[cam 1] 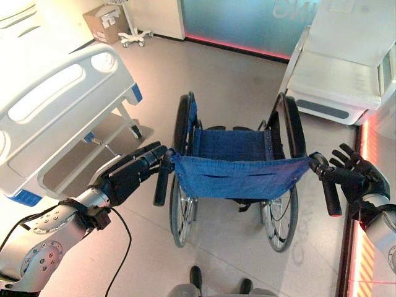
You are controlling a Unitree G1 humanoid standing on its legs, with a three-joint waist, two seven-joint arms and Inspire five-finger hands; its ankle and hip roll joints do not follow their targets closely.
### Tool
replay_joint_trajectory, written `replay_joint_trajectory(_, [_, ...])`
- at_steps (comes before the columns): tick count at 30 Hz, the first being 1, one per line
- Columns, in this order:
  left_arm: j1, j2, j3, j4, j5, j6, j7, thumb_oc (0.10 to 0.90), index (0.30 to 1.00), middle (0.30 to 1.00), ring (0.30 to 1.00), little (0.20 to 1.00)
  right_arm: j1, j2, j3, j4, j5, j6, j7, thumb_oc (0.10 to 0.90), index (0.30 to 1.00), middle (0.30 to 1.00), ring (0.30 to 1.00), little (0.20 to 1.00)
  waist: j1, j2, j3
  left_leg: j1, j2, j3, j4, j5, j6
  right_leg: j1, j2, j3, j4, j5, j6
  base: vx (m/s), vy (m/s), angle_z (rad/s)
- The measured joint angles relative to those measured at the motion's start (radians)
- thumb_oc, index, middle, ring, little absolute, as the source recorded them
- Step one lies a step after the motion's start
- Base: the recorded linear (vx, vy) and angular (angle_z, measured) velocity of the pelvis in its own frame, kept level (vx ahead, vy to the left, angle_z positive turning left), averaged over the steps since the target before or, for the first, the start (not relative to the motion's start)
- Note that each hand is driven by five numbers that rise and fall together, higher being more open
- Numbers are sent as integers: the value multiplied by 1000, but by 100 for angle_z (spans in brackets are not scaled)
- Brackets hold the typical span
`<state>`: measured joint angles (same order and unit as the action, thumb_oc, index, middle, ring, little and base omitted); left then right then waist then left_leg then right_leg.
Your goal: Push the wheelchair next to the bed
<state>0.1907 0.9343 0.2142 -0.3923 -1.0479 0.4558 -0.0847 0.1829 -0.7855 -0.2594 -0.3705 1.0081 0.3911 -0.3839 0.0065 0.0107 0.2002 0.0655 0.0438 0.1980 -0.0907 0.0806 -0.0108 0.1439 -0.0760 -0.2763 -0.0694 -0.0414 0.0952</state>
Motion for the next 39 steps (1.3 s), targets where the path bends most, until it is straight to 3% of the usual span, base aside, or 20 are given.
replay_joint_trajectory(9, [69,85,69,-44,96,0,-74,800,900,900,900,900,48,-71,-43,-34,19,6,0,800,900,900,900,900,4,-1,0,1,1,1,0,0,0,0,0,-1,0,0,0,0,0,0])
replay_joint_trajectory(20, [174,145,238,-69,163,-29,-88,800,900,900,900,900,130,-137,-62,-55,-101,123,30,800,900,900,900,900,10,-1,-1,0,0,-1,0,0,0,3,-1,-5,0,1,1,0,0,0])
replay_joint_trajectory(30, [208,149,240,-70,166,-23,-147,800,900,900,900,900,133,-183,-89,-72,-97,169,57,800,900,900,900,900,12,0,-1,-2,0,-4,0,0,0,4,-1,-9,0,0,1,0,0,0])
replay_joint_trajectory(39, [208,195,142,-77,62,2,-145,800,900,900,900,900,135,-185,-32,-66,-97,172,57,800,900,900,900,900,11,0,-1,-1,-1,-4,0,0,0,4,-1,-9,0,1,1,0,0,0])
